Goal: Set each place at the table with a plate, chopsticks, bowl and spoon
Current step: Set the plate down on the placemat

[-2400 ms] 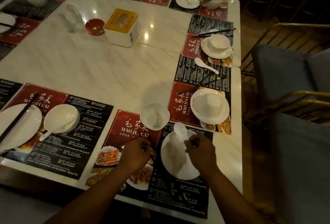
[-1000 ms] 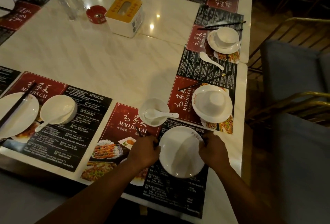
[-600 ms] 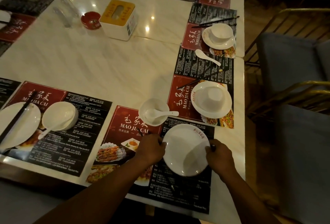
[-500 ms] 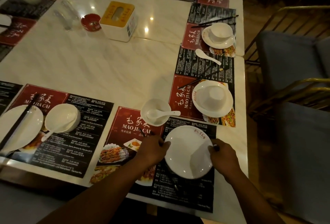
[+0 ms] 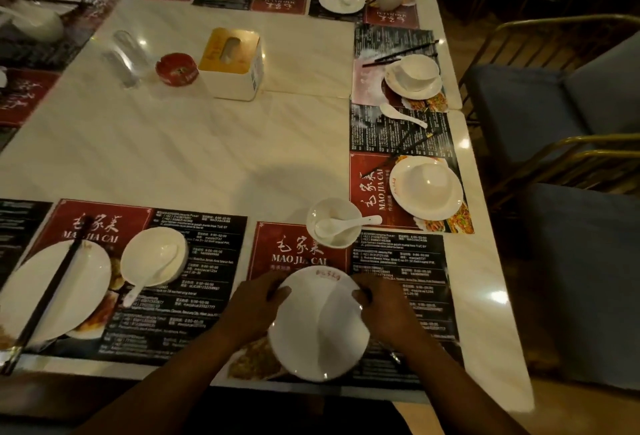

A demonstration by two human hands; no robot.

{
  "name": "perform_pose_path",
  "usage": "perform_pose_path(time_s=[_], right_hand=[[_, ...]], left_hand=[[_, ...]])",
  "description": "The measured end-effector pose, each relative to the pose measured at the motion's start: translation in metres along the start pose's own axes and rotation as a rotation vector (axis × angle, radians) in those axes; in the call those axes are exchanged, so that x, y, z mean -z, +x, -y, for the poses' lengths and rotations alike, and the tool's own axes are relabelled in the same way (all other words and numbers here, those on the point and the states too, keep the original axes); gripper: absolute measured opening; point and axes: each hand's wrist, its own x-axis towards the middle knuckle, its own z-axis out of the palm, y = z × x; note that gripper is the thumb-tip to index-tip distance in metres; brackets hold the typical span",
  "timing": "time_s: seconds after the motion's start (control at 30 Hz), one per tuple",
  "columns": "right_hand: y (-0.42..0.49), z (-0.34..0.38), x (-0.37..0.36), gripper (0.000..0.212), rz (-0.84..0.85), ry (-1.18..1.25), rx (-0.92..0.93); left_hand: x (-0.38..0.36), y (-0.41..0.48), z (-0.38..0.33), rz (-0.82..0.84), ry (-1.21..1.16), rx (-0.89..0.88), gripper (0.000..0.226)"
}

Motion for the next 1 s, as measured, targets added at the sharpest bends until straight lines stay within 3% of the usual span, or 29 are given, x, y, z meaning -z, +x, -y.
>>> perform_pose_path(time_s=[0.17,0.43,1.0], right_hand=[[0.004,0.033,-0.045,0.013,-0.124,0.024,-0.101],[-0.003,0.048,-0.062,0.012,-0.304,-0.020,-0.200],[-0.003,0.041,-0.068,0.018,-0.417,-0.073,-0.216]], left_hand=[[0.025,-0.004,0.038,0.012,0.057,0.053,0.013],[0.026,-0.002,0.050,0.041,0.027,0.015,0.009],[0.035,0.012,0.043,0.036,0.185,-0.143,0.027]])
